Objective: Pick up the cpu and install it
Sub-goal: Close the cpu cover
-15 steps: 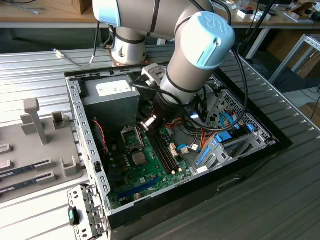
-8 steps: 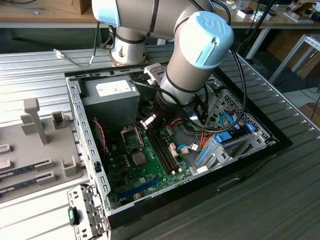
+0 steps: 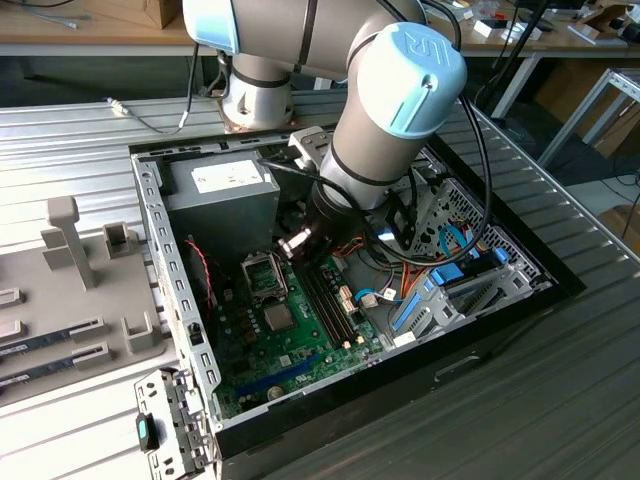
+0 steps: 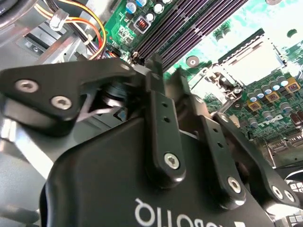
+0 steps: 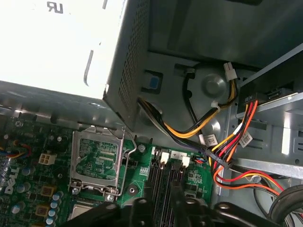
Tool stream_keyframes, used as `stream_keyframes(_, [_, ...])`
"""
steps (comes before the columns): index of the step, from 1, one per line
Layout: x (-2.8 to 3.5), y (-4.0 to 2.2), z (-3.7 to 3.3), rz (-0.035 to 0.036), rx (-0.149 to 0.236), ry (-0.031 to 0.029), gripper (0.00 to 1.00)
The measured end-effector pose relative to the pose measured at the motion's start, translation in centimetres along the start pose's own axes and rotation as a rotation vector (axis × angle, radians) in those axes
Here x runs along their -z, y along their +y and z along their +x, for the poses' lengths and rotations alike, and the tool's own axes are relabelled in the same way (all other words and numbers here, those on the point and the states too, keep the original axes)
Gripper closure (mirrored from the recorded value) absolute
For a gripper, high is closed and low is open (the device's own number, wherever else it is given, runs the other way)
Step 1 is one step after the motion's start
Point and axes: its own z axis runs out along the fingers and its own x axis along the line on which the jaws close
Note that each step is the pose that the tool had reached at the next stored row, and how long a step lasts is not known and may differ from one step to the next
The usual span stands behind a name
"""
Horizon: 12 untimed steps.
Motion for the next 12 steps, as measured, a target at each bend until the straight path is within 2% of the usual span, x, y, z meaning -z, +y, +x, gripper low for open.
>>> stream_keyframes(1, [0.0, 0.0, 0.0, 0.0001, 0.0, 0.0, 0.71])
stream_keyframes(4, [0.0, 0.0, 0.0, 0.0, 0.0, 0.0, 0.53])
stream_keyframes(5, [0.0, 0.0, 0.0, 0.0001, 0.0, -0.0001, 0.53])
stream_keyframes(8, [0.0, 0.0, 0.0, 0.0001, 0.0, 0.0, 0.34])
stream_keyframes(12, [-0.06, 0.02, 0.16, 0.0001, -0.006, -0.0011, 0.34])
